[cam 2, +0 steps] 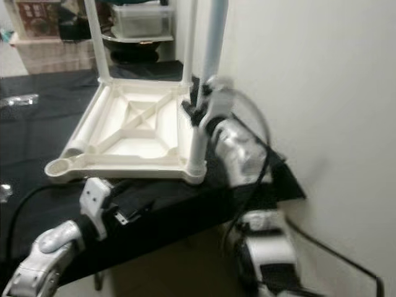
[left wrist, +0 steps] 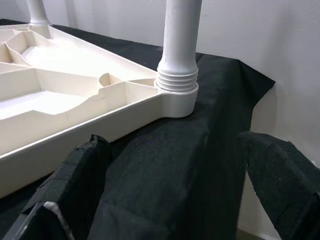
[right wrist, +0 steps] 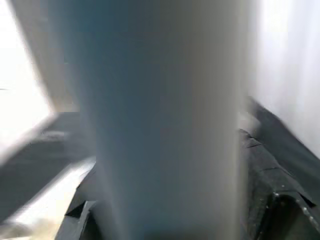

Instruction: Building children table

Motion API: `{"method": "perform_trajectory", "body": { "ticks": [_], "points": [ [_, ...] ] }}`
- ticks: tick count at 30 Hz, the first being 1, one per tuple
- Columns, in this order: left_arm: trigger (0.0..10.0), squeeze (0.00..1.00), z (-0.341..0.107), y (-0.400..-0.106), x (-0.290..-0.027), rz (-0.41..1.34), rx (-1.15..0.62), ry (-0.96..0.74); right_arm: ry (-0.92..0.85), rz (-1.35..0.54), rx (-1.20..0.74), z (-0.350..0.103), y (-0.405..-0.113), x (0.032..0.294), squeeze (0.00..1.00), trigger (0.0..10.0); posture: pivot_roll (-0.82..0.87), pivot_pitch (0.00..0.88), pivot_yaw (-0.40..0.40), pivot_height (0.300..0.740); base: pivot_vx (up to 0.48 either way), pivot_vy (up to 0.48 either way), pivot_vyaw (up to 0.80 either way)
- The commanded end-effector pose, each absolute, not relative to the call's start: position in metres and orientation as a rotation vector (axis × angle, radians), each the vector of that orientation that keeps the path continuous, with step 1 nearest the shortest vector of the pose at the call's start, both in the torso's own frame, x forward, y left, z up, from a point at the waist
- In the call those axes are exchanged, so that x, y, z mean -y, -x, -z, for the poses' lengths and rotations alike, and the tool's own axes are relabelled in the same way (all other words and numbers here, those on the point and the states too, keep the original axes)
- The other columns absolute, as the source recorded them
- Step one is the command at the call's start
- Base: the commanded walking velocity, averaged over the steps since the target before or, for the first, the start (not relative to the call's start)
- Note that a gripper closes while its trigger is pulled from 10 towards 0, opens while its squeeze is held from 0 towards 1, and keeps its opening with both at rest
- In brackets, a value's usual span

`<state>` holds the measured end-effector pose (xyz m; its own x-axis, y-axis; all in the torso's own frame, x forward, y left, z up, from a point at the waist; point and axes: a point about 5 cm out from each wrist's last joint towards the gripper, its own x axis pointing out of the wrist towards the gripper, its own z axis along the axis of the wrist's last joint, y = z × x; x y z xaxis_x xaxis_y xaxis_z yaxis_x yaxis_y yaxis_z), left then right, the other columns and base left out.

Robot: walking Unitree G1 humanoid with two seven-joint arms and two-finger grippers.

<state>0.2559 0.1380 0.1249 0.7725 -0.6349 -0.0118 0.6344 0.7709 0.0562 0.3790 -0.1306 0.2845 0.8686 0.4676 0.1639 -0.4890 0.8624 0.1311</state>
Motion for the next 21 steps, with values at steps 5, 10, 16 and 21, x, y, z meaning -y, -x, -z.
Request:
{"method": "perform_trajectory", "body": {
  "ticks": [5,10,16,21],
  "points": [
    [10.0,0.0,-0.12,-0.254,-0.134,0.712,-0.013,-0.045,0.042,-0.889,0.107,-0.266,-0.363,0.139,0.0,4.4,0.06,0.0,-0.115,0.74,0.0,0.0,0.0],
    [10.0,0.0,-0.12,-0.254,-0.134,0.716,-0.015,-0.048,0.051,-0.841,-0.01,-0.235,-0.373,0.134,0.0,0.0,0.07,0.0,-0.117,0.74,0.0,0.0,0.0],
    [10.0,0.0,-0.121,-0.253,-0.136,0.721,-0.019,-0.049,0.003,-0.215,-0.247,-0.193,-0.396,0.144,0.0,0.0,0.07,0.0,-0.109,0.74,0.0,0.0,0.0],
    [10.0,0.0,-0.121,-0.253,-0.134,0.728,-0.02,-0.046,-0.115,0.211,-0.297,-0.168,-0.374,0.146,0.0,0.0,0.07,0.0,-0.107,0.74,0.0,0.0,0.0]
  ]
}}
